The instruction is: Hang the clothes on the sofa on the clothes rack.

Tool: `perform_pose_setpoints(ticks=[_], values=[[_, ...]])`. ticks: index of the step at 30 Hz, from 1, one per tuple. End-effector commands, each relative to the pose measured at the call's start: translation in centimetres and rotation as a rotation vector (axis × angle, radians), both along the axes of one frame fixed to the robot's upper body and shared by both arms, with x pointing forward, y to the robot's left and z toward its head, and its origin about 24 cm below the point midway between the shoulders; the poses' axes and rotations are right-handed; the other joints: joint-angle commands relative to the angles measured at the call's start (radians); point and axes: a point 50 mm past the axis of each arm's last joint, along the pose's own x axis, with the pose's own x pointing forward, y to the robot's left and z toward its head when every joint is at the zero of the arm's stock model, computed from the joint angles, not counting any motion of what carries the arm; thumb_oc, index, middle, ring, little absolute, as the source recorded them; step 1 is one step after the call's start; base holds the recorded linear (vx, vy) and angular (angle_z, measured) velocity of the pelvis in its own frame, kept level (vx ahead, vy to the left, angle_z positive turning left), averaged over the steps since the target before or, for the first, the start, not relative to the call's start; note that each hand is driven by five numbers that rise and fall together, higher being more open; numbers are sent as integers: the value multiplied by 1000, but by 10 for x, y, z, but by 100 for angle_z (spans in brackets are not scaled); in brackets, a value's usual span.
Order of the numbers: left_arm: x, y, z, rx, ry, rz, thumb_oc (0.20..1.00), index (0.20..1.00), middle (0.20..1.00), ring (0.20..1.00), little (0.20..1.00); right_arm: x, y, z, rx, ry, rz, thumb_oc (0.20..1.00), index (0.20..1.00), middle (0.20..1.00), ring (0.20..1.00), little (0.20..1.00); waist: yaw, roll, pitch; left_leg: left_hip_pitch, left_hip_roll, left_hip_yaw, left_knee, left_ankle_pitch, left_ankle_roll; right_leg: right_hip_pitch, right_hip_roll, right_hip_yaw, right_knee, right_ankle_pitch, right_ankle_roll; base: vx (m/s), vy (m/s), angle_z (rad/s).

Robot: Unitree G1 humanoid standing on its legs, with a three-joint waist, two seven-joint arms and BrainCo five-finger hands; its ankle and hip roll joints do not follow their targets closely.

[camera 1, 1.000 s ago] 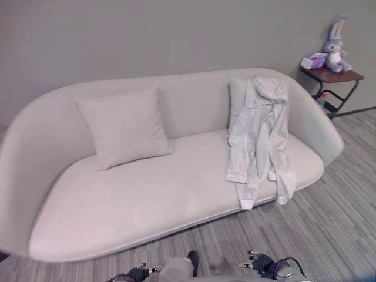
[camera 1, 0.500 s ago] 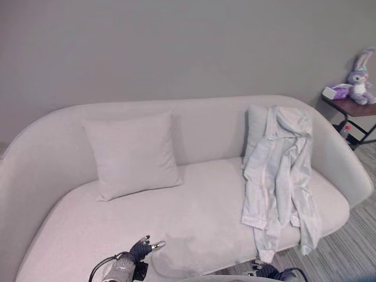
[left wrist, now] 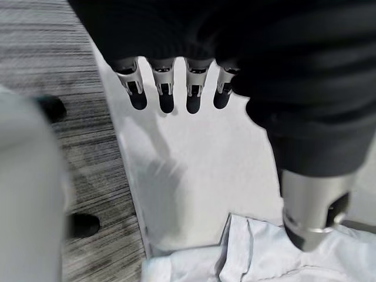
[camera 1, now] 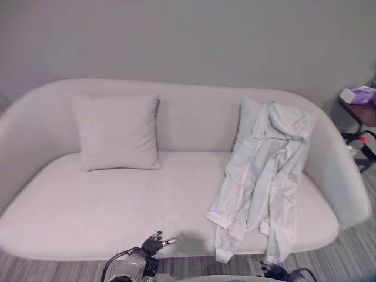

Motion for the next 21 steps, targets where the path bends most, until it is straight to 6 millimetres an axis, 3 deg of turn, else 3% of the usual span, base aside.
perform_pose_setpoints(ticks=[1, 3, 4, 5, 8, 12, 13, 14, 15, 16, 17, 19, 20, 21], values=[[13, 11, 4, 38, -14, -19, 1000, 1000, 1000, 1000, 1000, 21, 9, 3, 32, -59, -4, 1000, 1000, 1000, 1000, 1000, 32, 43, -18, 3, -61, 40, -219, 176, 47, -14, -78, 56, 9, 2, 39, 80, -196, -60], [4, 13, 0, 50, 27, -17, 1000, 1000, 1000, 1000, 1000, 24, 11, 4, 35, -62, -6, 1000, 1000, 1000, 1000, 1000, 41, 55, -21, -31, -141, 61, -267, 165, 46, -8, -59, 62, 9, -2, 37, 80, -66, -14], [4, 13, 0, 50, 27, -17, 1000, 1000, 1000, 1000, 1000, 24, 11, 4, 35, -62, -6, 1000, 1000, 1000, 1000, 1000, 42, 55, -19, -28, -142, 61, -269, 164, 46, -5, -60, 62, 9, -4, 37, 187, -101, 5], [-7, 18, -4, 72, 91, -21, 1000, 1000, 1000, 1000, 1000, 36, 21, 5, 53, -78, 28, 1000, 1000, 1000, 1000, 1000, 86, 65, -13, -118, -218, 46, -286, 174, 43, 22, -26, 87, 9, -15, 29, 150, -71, -14], [-25, 22, -9, 80, 163, -5, 1000, 1000, 1000, 1000, 1000, 36, 29, 4, 65, -68, 53, 1000, 1000, 1000, 1000, 1000, 108, 73, -33, -107, -214, 18, -286, 143, 54, 31, -18, 92, 9, -17, 27, 212, -64, -36], [-54, 27, -14, 98, 264, -15, 1000, 1000, 1000, 1000, 1000, 28, 36, 0, 82, -29, 86, 1000, 1000, 1000, 1000, 1000, 117, 52, -79, -90, -222, 25, -286, 148, 70, 109, -37, 75, 31, 46, 32, 219, 36, -32], [-53, 28, -14, 107, 262, -33, 1000, 1000, 1000, 1000, 1000, 31, 34, 2, 74, -34, 104, 1000, 1000, 1000, 1000, 1000, 99, 81, -73, -58, -193, 23, -286, 160, 75, 53, -22, 71, 225, 39, 55, 199, 91, -14], [-52, 28, -14, 106, 262, -33, 1000, 1000, 1000, 1000, 1000, 32, 33, 2, 73, -34, 104, 1000, 1000, 1000, 1000, 1000, 101, 82, -72, -58, -194, 25, -286, 160, 75, 47, -24, 72, 236, 33, 56, 184, 108, -29], [-46, 27, -13, 111, 245, -45, 1000, 1000, 1000, 1000, 1000, 33, 33, 2, 76, -35, 102, 1000, 1000, 1000, 1000, 1000, 66, 123, -55, -9, -147, 23, -286, 164, 69, -18, -17, 77, 382, 17, 57, 68, 38, -39], [-46, 27, -13, 111, 245, -45, 1000, 1000, 1000, 1000, 1000, 33, 33, 2, 76, -35, 103, 1000, 1000, 1000, 1000, 1000, 66, 122, -53, -7, -148, 23, -286, 163, 69, -20, -19, 78, 390, 13, 57, 164, -31, -44], [-38, 28, -11, 112, 218, -45, 1000, 1000, 1000, 1000, 1000, 30, 33, 1, 81, -32, 93, 1000, 1000, 1000, 1000, 1000, 59, 112, -52, 9, -144, 19, -286, 152, 63, -13, -80, 51, 324, 6, 36, 150, -134, -18], [-31, 28, -9, 115, 194, -47, 1000, 1000, 1000, 1000, 1000, 28, 33, 1, 81, -30, 81, 1000, 1000, 1000, 1000, 1000, 56, 101, -50, 12, -146, 2, -286, 142, 62, -2, -104, 40, 258, 4, 28, 154, -170, -18], [-13, 27, -5, 115, 133, -56, 1000, 1000, 1000, 1000, 1000, 23, 31, 0, 74, -23, 58, 1000, 1000, 1000, 1000, 1000, 52, 88, -59, 1, -147, -29, -286, 129, 60, -15, -148, 57, 126, 3, 13, 124, -183, -21], [-7, 26, -3, 114, 114, -64, 1000, 1000, 1000, 1000, 1000, 22, 30, -1, 69, -19, 51, 1000, 1000, 1000, 1000, 1000, 45, 88, -61, 0, -143, -42, -286, 124, 59, -14, -169, 67, 71, 5, 11, 171, -264, 22]])
